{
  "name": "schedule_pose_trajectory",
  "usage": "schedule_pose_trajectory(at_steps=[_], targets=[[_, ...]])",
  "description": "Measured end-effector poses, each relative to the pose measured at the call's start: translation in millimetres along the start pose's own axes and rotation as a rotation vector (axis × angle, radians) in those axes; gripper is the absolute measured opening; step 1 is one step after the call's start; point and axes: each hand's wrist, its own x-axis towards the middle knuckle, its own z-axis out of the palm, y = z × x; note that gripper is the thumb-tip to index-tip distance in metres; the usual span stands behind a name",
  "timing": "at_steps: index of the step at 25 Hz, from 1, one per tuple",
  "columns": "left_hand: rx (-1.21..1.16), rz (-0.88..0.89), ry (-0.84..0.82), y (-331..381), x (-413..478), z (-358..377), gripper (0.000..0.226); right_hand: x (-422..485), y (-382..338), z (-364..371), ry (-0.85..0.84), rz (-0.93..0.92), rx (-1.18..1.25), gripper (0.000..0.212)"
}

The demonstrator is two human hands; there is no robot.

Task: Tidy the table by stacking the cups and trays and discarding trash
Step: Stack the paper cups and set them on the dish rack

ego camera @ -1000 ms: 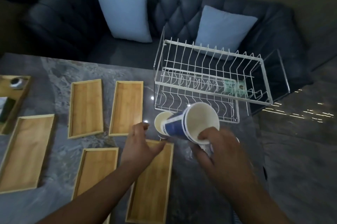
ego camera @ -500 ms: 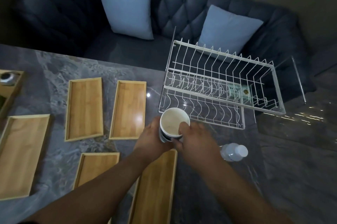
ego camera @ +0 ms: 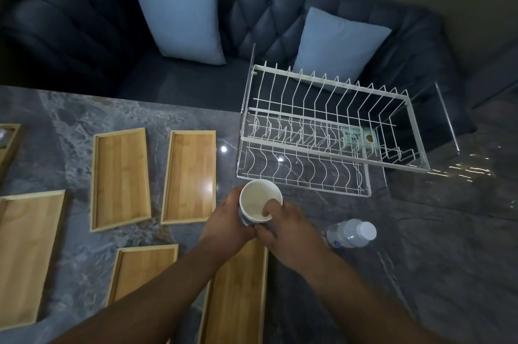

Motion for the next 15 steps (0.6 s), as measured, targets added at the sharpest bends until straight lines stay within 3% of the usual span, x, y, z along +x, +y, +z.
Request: schedule_pose_trajectory(at_steps=[5,10,15], targets=[[0.038,0.17,0.059,46,-20,-32,0.086,-37,-11,-35,0.243,-0.087,0.282,0.036],[0.065,0.229,0.188,113,-31,-64,0.089,-53,-36,-105,0.476,-0.15,0.365,0.048],[0.042,0.375,0.317,195,15,-101,0.08,-25,-50,-192,0.656,-0.154,0.444,0.049]])
